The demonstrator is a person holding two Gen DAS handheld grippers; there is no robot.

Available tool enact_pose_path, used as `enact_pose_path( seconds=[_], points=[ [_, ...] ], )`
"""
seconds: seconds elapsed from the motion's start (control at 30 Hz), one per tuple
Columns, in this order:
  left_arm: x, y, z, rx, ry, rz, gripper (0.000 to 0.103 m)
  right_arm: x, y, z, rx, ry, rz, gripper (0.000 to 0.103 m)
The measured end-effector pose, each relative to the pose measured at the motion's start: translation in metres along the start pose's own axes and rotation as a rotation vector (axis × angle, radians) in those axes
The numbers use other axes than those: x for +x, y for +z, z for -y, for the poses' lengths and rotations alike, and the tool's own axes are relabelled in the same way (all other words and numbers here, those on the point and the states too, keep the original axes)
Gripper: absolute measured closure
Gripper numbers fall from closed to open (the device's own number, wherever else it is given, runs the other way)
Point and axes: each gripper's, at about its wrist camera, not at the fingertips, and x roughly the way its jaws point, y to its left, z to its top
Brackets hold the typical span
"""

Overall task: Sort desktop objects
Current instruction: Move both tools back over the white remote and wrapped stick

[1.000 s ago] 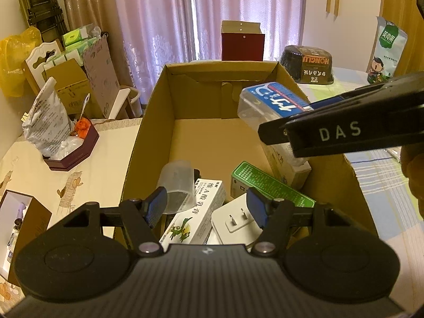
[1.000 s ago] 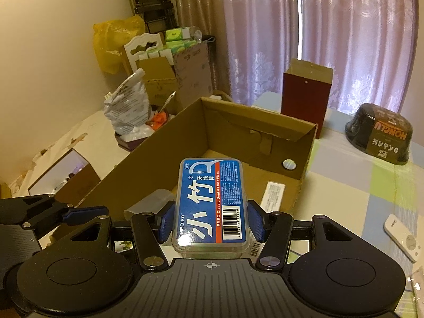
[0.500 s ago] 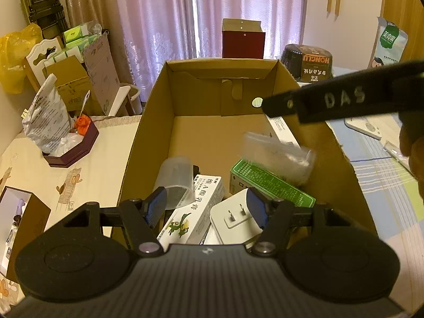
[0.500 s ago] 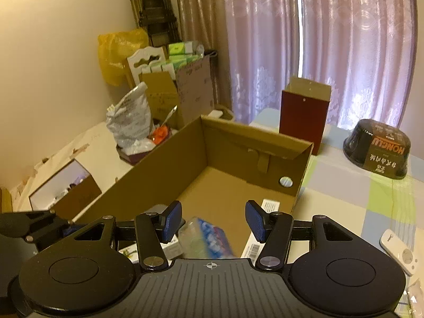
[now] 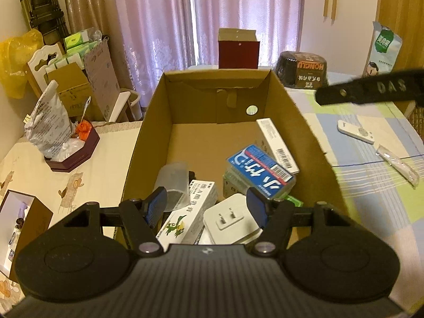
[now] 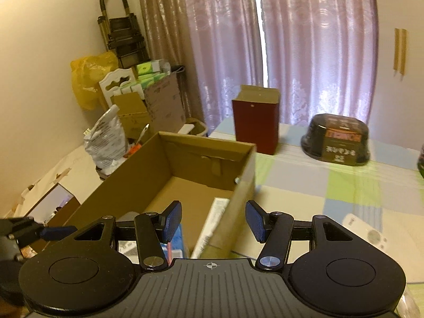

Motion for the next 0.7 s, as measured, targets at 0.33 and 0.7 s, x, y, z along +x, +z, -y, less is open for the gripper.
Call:
enact_pose_path(
  seconds=[0.33, 0.7],
  points=[
    [-0.032, 0.006, 0.028, 0.042, -0.023, 0.029, 0.041, -0.060, -0.039, 0.048, 0.072, -0.093, -0.007, 0.022],
    [-0.061, 0.012, 0.079, 0.110, -0.088, 0.063, 0.036, -0.128, -0.092, 0.097, 0.138, -0.178, -0.049, 0.022]
  ],
)
